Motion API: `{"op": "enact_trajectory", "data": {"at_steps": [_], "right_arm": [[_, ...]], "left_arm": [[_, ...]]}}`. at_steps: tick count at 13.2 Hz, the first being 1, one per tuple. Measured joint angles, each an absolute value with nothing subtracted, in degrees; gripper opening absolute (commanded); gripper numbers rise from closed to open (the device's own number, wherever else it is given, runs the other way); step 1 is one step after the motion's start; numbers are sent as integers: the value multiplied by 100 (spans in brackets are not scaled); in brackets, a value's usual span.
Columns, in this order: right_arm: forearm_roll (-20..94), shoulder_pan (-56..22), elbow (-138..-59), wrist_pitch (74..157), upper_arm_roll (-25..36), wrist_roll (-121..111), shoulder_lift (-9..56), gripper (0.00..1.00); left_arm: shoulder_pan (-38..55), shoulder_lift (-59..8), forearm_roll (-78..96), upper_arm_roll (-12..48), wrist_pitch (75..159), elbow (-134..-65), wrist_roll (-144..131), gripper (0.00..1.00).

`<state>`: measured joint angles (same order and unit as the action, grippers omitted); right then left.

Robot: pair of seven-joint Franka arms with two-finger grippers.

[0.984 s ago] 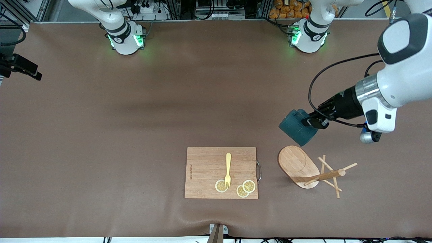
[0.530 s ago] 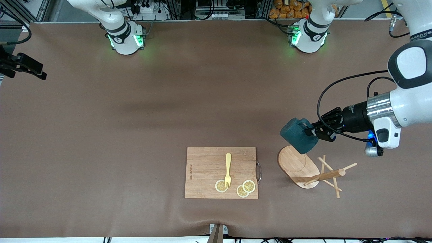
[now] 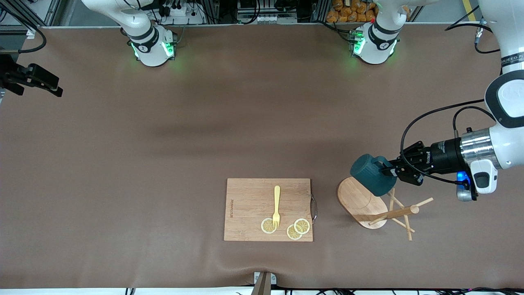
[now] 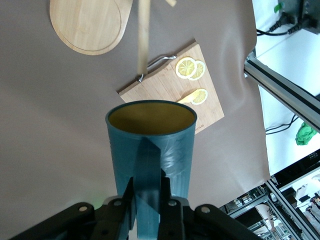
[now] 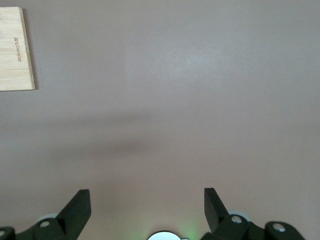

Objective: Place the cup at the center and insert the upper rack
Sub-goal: 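Lower the mug onto a peg of the wooden mug tree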

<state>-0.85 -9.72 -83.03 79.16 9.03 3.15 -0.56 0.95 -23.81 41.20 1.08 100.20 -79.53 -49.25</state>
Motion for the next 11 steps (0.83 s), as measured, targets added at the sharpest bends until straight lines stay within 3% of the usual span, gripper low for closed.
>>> {"op": "enact_trajectory", "data": {"at_steps": [11], "right_arm": [[-97,-1018,-8304,8025,903,315,-50,100]], "left_arm": [[-174,-2698,4432,111,10021,-7954,-4922,0]]}}
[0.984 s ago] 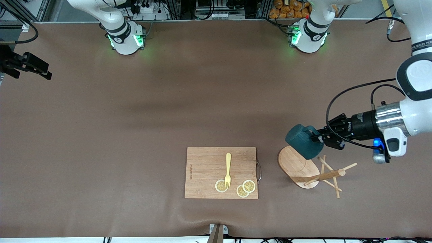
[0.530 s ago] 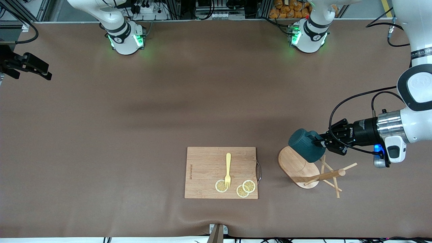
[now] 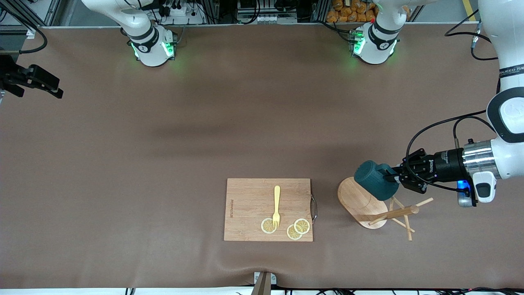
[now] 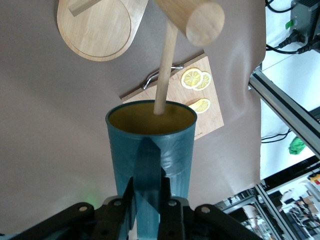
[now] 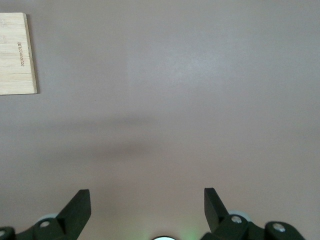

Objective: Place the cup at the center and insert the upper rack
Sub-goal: 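Lower the mug onto a peg of the wooden mug tree, then push the mug handle onto the peg and open the left gripper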

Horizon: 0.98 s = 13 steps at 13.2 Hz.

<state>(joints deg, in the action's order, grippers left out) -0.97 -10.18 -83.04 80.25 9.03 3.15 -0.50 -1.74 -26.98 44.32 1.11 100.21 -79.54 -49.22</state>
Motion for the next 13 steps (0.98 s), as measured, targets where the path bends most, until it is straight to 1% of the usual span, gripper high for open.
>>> {"op": "enact_trajectory", "data": {"at_steps": [13], "right_arm": [[-127,-1060,-8304,8052,902,315,-11,100]], "left_arm": [[-361,-2804,4748,110,10069,-7924,-4900,0]]}}
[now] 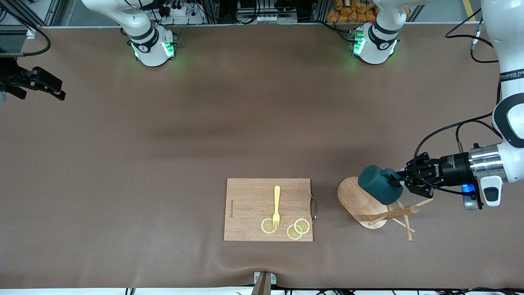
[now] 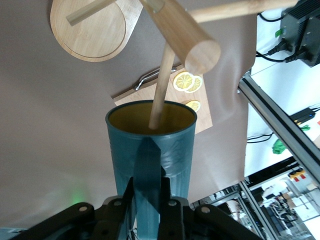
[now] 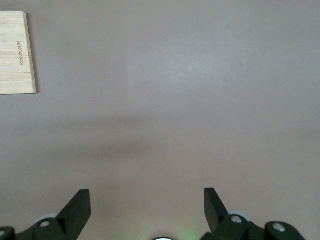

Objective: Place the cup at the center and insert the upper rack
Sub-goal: 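Push the mug handle onto the peg and open the left gripper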

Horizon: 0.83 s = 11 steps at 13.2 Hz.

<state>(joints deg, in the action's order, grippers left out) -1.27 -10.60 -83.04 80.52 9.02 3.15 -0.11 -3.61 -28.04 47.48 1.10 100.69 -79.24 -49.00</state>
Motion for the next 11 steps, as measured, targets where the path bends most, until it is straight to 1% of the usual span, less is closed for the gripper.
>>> {"op": "enact_trajectory", "data": {"at_steps": [11], "right_arm": [[-128,-1061,-8304,8053,902,315,-11,100]], "left_arm": [[-619,-2972,4957,111,10097,-7921,-4703,0]]}}
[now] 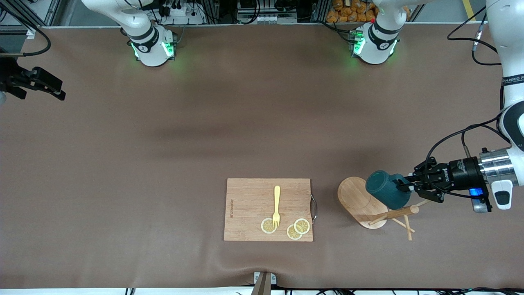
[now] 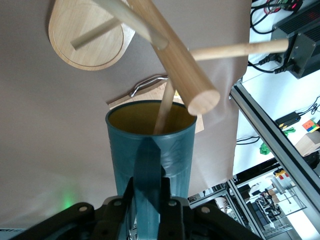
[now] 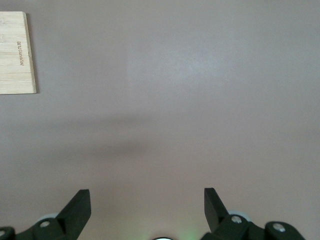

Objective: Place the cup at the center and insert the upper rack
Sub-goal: 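Push the mug handle onto the peg and open the left gripper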

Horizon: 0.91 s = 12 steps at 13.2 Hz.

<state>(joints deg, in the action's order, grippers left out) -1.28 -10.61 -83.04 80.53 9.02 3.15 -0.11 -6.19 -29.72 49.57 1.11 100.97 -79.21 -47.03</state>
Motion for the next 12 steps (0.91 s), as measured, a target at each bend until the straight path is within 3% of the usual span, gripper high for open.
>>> {"op": "enact_trajectory", "data": {"at_steps": [12], "right_arm": [[-133,-1062,-8304,8054,903,315,-10,100]], "left_arm": [[-693,-3163,5022,114,10177,-7914,-4430,0]]}}
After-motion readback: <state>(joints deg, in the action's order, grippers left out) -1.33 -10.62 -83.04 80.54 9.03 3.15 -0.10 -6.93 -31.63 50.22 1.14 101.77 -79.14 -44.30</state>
